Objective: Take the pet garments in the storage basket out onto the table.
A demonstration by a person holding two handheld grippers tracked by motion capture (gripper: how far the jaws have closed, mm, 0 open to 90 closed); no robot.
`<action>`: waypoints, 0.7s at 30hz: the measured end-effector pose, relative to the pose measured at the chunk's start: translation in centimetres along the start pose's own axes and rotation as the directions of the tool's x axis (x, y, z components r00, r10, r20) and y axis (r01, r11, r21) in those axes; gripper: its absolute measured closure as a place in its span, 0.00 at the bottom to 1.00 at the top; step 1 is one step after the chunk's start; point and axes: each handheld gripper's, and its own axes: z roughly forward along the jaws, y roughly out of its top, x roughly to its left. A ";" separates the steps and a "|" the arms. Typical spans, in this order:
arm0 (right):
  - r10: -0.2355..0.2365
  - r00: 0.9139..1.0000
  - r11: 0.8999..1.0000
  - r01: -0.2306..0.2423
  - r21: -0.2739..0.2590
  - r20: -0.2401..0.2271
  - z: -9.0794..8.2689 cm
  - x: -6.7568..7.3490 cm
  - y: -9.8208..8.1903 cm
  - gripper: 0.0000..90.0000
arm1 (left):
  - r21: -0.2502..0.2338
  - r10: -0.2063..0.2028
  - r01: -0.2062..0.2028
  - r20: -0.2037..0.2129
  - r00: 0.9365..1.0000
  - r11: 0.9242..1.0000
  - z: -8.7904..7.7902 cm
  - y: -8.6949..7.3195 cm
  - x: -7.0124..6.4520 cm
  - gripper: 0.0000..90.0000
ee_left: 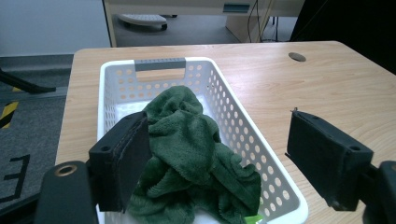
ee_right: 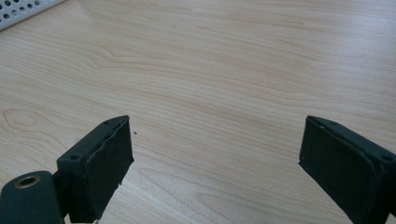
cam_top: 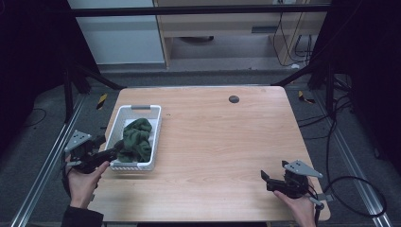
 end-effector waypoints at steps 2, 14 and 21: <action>0.002 1.000 1.000 -0.002 0.002 0.000 0.0 0.0 0.0 0.11 | 0.011 0.008 -0.008 0.002 1.000 1.000 0.5 0.3 -0.1 0.23; 0.008 1.000 1.000 -0.008 0.014 -0.005 0.1 -0.1 -0.1 0.10 | 0.070 0.037 -0.037 -0.007 0.999 0.997 2.8 1.1 -0.5 0.23; 0.010 1.000 1.000 -0.009 0.024 -0.013 0.2 -0.2 -0.1 0.10 | 0.114 0.047 -0.044 -0.023 0.999 0.993 4.4 1.3 -0.5 0.22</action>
